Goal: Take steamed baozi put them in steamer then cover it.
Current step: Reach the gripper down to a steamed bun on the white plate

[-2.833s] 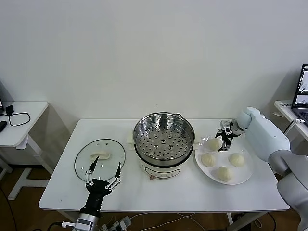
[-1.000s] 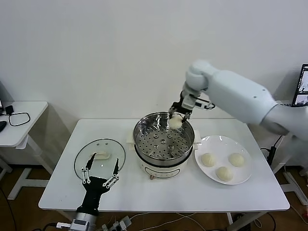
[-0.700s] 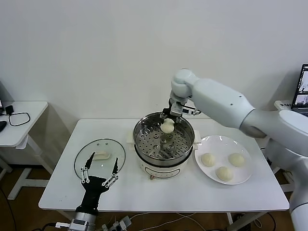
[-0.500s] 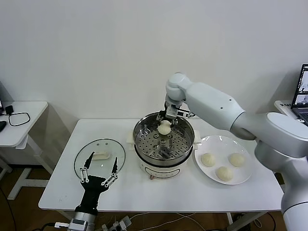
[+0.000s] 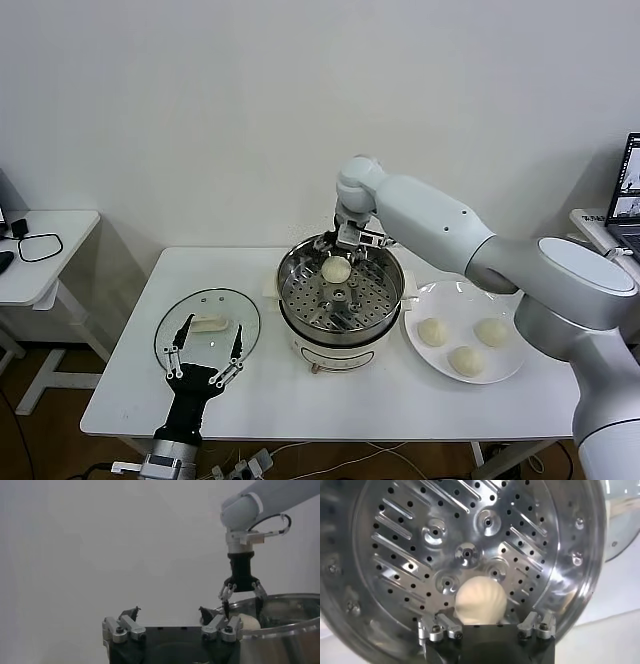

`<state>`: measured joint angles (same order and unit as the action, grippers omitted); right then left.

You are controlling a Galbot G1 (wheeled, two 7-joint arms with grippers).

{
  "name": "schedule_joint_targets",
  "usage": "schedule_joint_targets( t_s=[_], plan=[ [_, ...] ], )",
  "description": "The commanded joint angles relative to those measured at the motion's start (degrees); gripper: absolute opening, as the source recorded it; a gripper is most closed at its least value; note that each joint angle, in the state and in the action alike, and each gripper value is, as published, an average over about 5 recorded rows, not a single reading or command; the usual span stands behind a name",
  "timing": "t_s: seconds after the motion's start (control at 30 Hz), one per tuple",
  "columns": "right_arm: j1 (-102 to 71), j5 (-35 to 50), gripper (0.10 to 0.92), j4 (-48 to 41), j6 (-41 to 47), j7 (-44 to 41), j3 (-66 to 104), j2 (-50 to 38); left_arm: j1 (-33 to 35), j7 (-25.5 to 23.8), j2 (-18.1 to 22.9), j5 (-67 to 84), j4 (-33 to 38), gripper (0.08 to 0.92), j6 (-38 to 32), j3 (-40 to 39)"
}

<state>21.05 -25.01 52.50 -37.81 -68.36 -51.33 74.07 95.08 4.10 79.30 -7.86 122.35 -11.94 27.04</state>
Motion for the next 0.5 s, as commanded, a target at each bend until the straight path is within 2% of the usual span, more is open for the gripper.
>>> schedule_joint_targets(
  t_s=[0.03, 0.23, 0.5],
  plan=[
    [8.4, 21.0, 0.823, 8.5, 13.7, -11.4, -1.6, -12.6, -0.1, 0.0, -0.2, 0.0, 0.1, 0.823, 0.3, -0.1],
    [16.1, 38.9, 0.823, 8.2, 30.8, -10.1, -14.3, -24.3, -0.1, 0.3, -0.6, 0.0, 0.6, 0.823, 0.9, -0.4],
    [11.1, 44.6, 0.823, 9.3, 37.8, -2.3, -25.8, -34.6, -0.4, 0.3, -0.6, -0.1, 0.5, 0.823, 0.9, -1.0]
  ],
)
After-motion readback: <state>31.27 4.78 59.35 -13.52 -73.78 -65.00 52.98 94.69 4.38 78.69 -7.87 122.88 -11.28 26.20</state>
